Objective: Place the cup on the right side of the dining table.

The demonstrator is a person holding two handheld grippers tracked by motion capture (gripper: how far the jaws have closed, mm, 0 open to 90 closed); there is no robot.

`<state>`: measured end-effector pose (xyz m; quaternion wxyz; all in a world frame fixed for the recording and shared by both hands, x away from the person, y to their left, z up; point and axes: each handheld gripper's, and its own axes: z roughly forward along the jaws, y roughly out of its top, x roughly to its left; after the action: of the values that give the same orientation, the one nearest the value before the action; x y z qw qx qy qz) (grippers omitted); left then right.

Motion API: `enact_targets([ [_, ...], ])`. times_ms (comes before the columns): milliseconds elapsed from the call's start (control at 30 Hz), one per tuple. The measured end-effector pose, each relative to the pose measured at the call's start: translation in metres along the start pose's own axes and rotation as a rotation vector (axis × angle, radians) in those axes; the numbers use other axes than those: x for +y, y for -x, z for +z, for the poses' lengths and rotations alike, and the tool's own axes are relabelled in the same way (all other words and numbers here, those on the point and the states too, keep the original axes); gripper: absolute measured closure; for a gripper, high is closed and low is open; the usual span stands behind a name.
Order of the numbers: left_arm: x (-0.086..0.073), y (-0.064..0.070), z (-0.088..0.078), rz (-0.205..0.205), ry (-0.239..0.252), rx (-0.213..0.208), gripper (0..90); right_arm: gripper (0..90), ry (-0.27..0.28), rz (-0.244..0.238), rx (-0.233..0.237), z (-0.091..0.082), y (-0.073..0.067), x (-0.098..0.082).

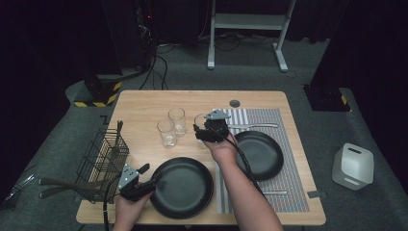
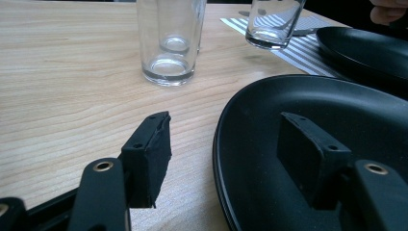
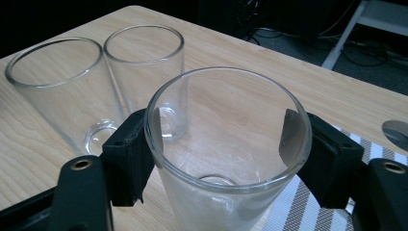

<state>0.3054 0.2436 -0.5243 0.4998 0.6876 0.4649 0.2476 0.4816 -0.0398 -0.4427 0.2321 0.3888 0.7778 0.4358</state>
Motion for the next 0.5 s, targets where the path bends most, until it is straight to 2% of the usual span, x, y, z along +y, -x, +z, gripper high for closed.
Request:
enact_targets([
  [500, 0.000, 0.000, 0.000, -0.010, 0.004, -0.005, 36.7, 28.8, -0.012, 0.026, -0.061, -0.003, 0.025, -0.001],
])
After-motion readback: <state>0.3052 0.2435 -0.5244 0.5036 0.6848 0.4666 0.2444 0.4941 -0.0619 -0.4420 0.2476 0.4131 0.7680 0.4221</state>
